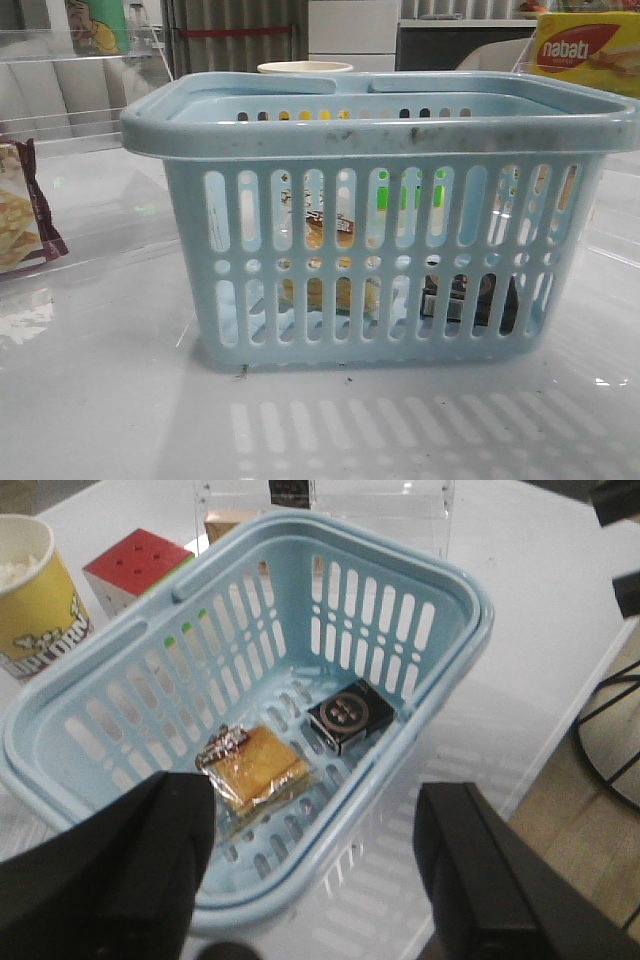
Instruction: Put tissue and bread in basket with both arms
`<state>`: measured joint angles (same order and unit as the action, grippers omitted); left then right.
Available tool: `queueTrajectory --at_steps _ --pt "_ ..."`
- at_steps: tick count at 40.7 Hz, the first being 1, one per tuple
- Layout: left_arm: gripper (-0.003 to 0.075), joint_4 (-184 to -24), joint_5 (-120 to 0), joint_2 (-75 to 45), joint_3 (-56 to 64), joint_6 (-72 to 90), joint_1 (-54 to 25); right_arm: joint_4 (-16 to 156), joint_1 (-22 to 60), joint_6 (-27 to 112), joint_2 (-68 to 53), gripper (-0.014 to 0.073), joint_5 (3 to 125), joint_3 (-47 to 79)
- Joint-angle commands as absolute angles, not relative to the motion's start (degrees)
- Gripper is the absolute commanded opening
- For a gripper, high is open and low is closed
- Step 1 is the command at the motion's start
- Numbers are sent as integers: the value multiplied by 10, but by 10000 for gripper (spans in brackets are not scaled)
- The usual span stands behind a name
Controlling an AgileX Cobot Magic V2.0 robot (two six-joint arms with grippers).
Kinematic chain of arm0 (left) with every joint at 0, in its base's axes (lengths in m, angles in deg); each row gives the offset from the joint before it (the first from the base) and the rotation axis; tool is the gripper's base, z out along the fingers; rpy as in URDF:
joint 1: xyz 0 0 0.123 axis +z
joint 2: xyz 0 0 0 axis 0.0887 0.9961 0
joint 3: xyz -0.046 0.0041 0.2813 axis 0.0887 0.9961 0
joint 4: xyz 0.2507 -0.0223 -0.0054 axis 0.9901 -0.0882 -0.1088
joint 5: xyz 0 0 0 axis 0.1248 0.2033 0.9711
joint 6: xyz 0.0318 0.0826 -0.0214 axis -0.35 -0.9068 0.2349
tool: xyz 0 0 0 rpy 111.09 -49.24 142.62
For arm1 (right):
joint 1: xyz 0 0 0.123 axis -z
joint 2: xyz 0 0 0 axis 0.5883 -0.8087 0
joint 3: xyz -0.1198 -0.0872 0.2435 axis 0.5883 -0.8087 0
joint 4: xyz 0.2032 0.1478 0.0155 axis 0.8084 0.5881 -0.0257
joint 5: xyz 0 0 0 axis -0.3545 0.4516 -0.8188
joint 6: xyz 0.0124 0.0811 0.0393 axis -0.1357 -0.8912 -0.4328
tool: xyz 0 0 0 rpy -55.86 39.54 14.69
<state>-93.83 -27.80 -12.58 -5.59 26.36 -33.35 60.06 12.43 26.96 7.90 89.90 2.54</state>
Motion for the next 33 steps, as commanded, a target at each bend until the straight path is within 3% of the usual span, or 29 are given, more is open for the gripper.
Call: queueTrajectory --at_steps 1,7,16,33 --pt "487 -947 -313 -186 -21 262 -337 594 124 274 82 573 859 41" --pt "487 -908 -306 -259 60 270 -337 594 124 274 82 573 855 41" --pt "487 -762 -286 -330 137 448 -337 594 124 274 82 573 847 41" --pt "487 -738 -291 -334 159 484 -337 591 124 274 118 571 912 28"
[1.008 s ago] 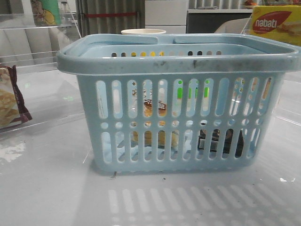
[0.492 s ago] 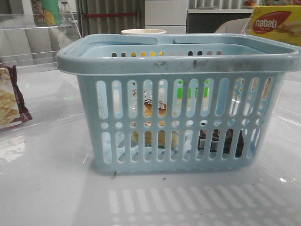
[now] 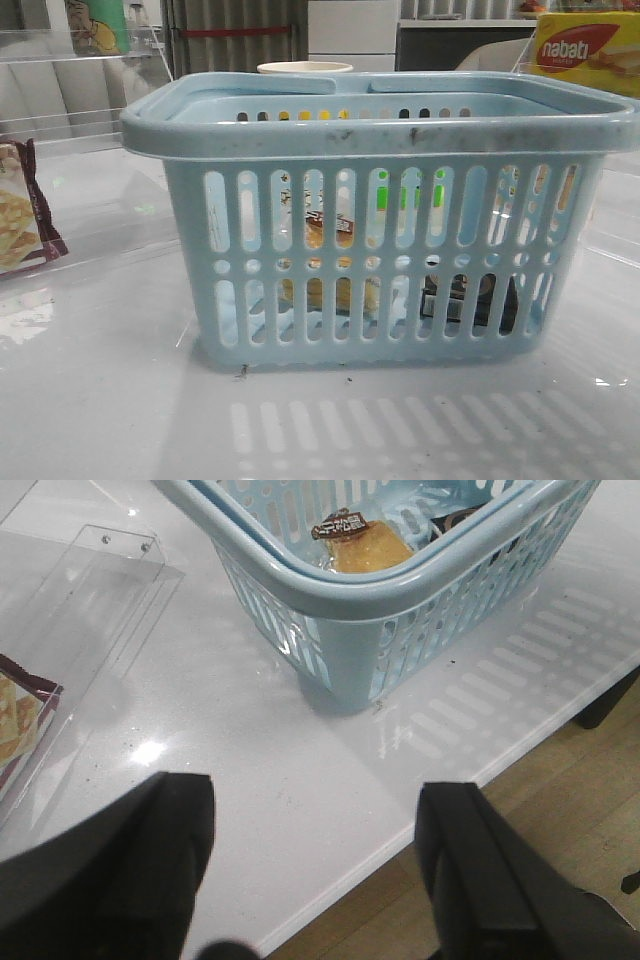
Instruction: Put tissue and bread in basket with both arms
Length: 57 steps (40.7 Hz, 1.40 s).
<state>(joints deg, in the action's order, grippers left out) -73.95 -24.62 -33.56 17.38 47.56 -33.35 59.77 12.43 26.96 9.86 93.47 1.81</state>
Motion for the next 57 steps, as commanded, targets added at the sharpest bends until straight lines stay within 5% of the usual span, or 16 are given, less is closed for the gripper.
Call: queueTrajectory --at_steps 1,5,11,24,28,51,57 --pt "487 -738 -291 -334 159 484 -337 591 124 273 123 571 915 24" --pt "478 -738 -291 -334 159 484 -337 591 124 272 145 571 926 10" --pt "365 -738 -291 -334 159 484 -337 591 124 272 159 525 944 -9" --pt "99 -738 -291 -334 159 484 -337 591 124 272 159 123 962 -12" --pt "91 -738 -291 -334 159 484 -337 591 124 272 159 55 964 -12" --pt "91 -741 -291 -345 162 484 -338 591 124 271 159 57 988 -12" --pt "91 -716 -329 -386 182 487 -284 591 124 271 159 57 989 -12"
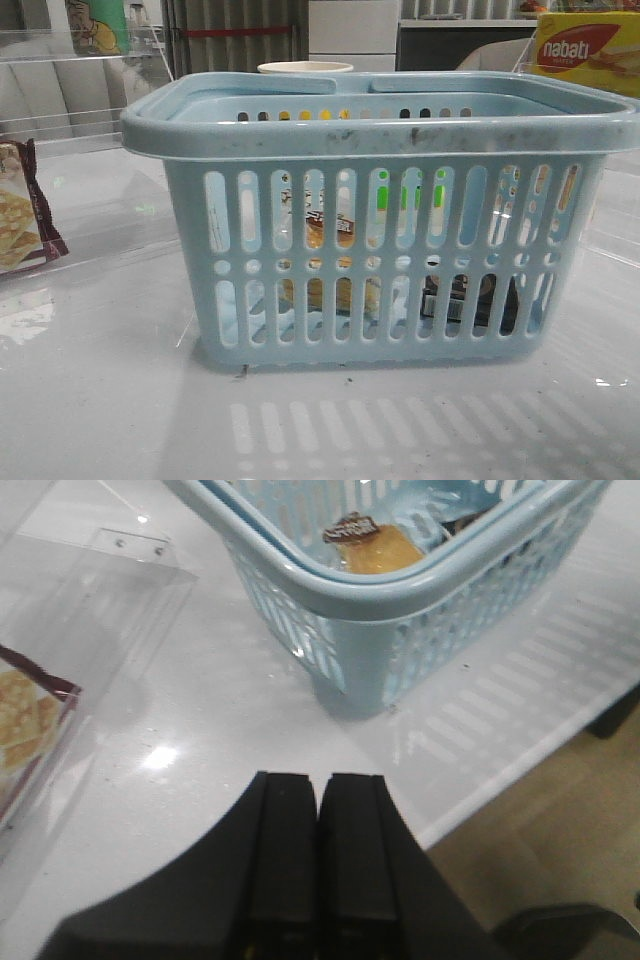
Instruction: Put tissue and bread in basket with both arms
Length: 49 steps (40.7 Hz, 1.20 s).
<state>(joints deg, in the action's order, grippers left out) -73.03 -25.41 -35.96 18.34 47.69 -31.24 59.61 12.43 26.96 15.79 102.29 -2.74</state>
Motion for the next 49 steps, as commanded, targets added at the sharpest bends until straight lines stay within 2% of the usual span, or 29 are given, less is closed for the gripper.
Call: queueTrajectory --at_steps 1,11,20,30,49 --pt "91 -716 -348 -392 188 487 -272 591 124 271 159 57 989 -12" --pt "91 -718 -605 -544 373 487 -114 591 124 271 159 57 989 -12" --pt "91 -762 -697 -676 534 487 -11 591 124 271 159 57 989 -12" --pt "91 -777 -776 -733 621 487 28 591 124 271 159 57 989 -12" --pt "91 -777 -772 -743 620 487 29 591 124 271 157 57 991 -12"
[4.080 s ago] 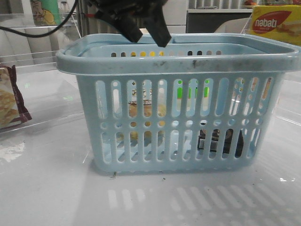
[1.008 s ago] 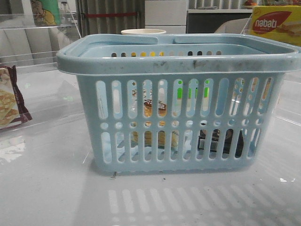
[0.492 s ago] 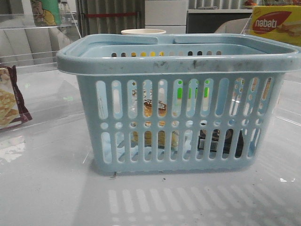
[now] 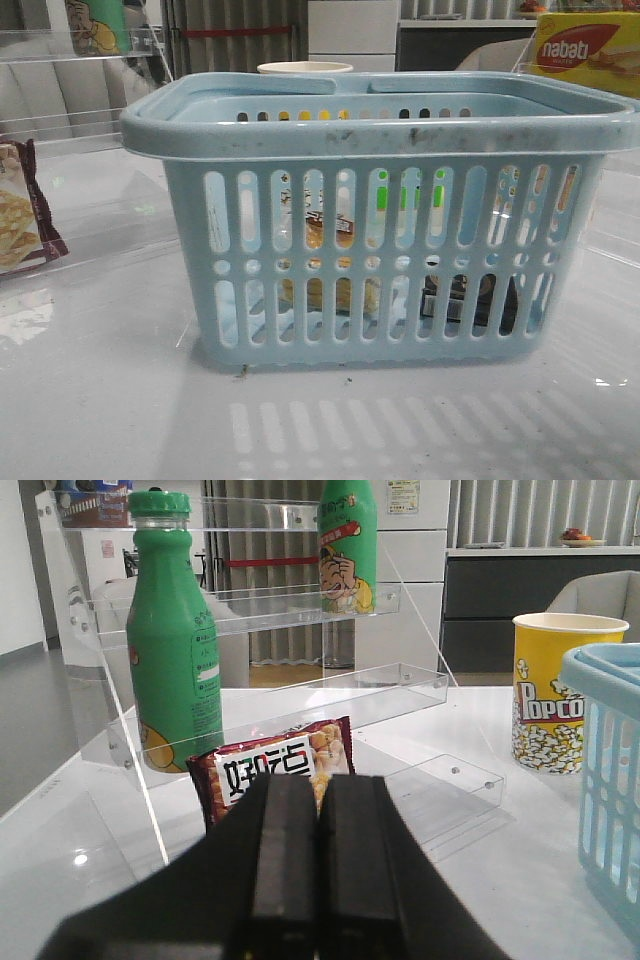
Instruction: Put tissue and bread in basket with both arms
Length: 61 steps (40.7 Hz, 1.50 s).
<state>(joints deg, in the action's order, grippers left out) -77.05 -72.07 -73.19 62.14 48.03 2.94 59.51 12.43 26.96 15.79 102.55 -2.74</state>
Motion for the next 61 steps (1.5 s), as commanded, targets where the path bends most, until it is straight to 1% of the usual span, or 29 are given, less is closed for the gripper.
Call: queueTrajectory --at_steps 1,32,37,42,50,55,61 --pt "91 -777 -772 -743 620 487 29 591 124 271 157 57 991 -12" --pt "91 -777 -772 -743 620 487 29 591 123 271 164 57 988 -17" --pt "91 -777 -772 -743 620 487 29 589 154 271 195 57 975 -37" --pt "91 -777 -772 -743 620 487 29 589 219 271 253 57 894 -91" --pt "91 -777 -772 -743 620 487 29 589 318 271 375 57 735 -221" --pt "91 -777 -772 -743 620 487 29 589 360 271 440 57 649 -306" --pt "91 -777 -772 -743 620 487 29 589 384 271 493 57 571 -391"
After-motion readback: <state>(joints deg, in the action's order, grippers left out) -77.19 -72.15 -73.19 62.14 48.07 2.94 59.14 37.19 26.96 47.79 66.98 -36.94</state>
